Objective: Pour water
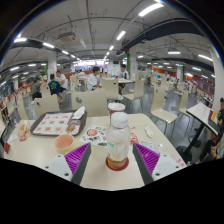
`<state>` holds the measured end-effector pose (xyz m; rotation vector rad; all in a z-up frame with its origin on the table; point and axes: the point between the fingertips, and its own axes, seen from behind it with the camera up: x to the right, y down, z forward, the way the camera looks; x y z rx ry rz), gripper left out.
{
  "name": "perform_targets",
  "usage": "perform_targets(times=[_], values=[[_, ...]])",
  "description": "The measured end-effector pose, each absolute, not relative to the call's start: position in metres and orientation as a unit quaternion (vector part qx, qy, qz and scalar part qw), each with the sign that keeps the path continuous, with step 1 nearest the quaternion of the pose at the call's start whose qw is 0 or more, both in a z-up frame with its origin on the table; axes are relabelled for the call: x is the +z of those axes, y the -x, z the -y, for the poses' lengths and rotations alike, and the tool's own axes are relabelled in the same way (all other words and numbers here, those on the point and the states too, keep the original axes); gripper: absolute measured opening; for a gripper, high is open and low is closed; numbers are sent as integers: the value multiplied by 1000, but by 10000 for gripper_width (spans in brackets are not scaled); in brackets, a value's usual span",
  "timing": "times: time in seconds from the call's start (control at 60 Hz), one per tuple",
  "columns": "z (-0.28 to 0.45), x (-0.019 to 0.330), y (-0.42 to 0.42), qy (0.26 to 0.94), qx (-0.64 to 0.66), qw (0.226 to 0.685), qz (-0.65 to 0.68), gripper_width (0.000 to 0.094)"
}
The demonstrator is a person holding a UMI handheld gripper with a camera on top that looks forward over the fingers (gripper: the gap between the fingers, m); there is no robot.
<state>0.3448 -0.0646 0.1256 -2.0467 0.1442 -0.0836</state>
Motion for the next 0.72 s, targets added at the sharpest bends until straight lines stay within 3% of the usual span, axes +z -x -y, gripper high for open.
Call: perform_targets(times=[0.133, 0.367, 0.717], values=[[120, 154, -309, 868, -32, 490, -74, 847], [191, 196, -260, 872, -38, 482, -72, 853], [212, 204, -241, 875, -63, 478, -47, 847]])
